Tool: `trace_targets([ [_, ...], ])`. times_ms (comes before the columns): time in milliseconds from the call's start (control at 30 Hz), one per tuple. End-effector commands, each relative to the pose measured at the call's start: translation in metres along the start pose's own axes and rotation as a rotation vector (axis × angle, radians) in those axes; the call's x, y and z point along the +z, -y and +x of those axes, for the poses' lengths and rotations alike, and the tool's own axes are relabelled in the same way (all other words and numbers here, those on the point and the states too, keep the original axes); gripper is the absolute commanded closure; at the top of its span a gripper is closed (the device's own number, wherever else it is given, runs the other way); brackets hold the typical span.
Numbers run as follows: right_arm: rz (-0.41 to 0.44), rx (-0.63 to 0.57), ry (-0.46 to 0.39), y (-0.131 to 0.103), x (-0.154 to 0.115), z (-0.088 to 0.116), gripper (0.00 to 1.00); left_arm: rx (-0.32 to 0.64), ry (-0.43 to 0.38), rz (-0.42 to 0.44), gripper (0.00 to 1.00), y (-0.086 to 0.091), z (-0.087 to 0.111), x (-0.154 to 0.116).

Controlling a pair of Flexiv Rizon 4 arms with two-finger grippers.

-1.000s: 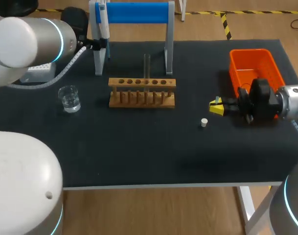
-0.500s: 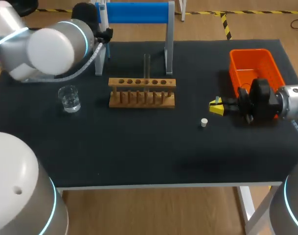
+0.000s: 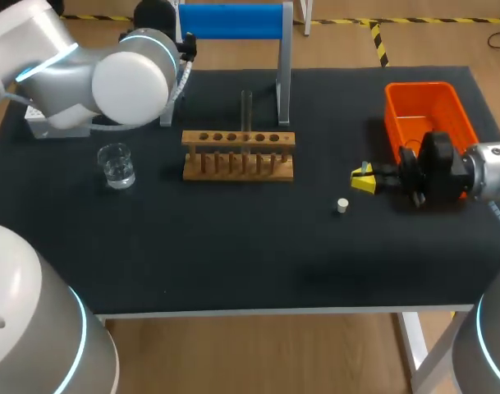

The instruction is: Invert the test tube, pick up the pipette, mount the tip to pipette, aspirate from beaker and dispense into the tube, eject the tip, return the pipette, and cap with the stopper.

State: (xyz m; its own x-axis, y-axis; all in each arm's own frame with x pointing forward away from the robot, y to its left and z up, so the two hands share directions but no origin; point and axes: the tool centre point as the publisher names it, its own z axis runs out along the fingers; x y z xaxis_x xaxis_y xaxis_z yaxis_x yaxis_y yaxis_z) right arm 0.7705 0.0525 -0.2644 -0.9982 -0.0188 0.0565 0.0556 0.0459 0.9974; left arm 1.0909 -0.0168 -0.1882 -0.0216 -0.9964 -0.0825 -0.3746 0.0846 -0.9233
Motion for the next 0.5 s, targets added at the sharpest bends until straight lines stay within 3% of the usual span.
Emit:
trace_targets([
  [33,0.002,0.0,0.0,-0.001,-0.001,0.001,1.0,-0.011,-0.023,-0.007,0.05,0.001,0.004,0.018],
  [100,0.002,0.0,0.0,-0.001,-0.001,0.001,1.0,-0.018,-0.03,-0.008,0.23,0.0,0.005,0.022],
  [133,0.002,0.0,0.0,-0.001,-0.001,0.001,1.0,-0.018,-0.031,-0.008,0.25,0.0,0.005,0.024],
  [500,0.002,0.0,0.0,-0.001,-0.001,0.001,1.0,-0.022,-0.065,-0.005,0.27,0.001,0.006,0.043],
])
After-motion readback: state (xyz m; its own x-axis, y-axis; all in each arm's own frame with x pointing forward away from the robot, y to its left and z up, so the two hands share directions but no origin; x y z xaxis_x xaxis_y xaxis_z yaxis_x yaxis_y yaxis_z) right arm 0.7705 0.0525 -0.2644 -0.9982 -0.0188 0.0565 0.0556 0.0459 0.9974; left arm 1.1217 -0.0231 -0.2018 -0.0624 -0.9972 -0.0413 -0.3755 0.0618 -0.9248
